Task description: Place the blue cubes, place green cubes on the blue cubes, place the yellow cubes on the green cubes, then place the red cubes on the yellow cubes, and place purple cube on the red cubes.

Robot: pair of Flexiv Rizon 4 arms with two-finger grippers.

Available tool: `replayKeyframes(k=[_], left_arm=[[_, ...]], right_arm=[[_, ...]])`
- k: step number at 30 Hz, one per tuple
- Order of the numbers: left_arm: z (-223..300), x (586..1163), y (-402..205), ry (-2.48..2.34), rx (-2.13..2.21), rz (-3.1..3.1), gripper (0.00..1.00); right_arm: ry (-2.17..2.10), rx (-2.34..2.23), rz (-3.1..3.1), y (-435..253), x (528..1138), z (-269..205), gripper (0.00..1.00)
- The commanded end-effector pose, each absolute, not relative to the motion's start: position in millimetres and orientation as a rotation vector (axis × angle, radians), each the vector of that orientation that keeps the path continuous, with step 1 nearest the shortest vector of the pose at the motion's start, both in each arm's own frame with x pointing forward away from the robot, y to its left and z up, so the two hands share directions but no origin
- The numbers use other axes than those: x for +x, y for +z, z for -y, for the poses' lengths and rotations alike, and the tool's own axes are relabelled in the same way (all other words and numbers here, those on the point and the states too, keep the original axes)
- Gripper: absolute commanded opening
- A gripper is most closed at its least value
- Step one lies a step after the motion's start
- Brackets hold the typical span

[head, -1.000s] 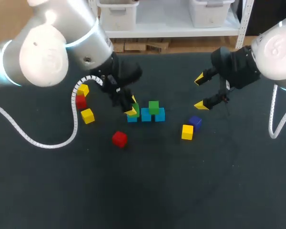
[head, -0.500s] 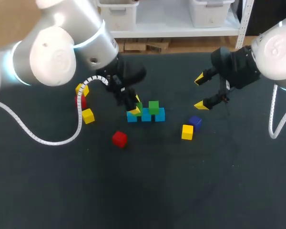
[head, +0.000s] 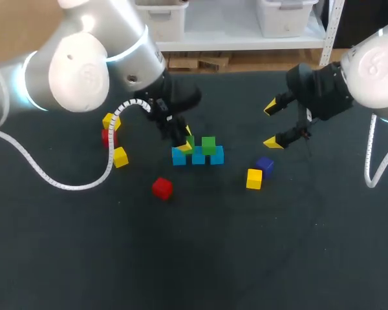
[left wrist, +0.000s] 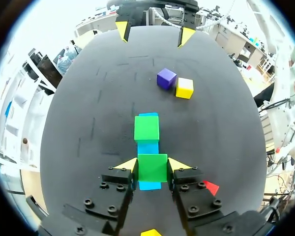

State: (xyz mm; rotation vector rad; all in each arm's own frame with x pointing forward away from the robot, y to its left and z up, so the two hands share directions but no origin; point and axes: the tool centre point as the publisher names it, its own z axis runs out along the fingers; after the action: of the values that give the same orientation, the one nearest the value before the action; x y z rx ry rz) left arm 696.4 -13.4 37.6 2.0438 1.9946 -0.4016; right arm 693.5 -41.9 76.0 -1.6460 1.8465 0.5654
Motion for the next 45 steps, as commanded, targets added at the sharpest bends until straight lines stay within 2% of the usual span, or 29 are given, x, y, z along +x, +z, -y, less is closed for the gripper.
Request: replayKeyframes(k=[1, 45], left_arm=[[14.5, 702.4, 34.8, -0.405, 2.057, -2.000, 0.00], [13.0, 706.6, 27.6, -0.379, 2.091, -2.016, 0.00]], right_arm=[[0.569, -1.645, -1.843, 75.6, 693.6, 42.3, 1.00], [0.569, -1.645, -1.843, 75.6, 693.6, 42.3, 1.00]])
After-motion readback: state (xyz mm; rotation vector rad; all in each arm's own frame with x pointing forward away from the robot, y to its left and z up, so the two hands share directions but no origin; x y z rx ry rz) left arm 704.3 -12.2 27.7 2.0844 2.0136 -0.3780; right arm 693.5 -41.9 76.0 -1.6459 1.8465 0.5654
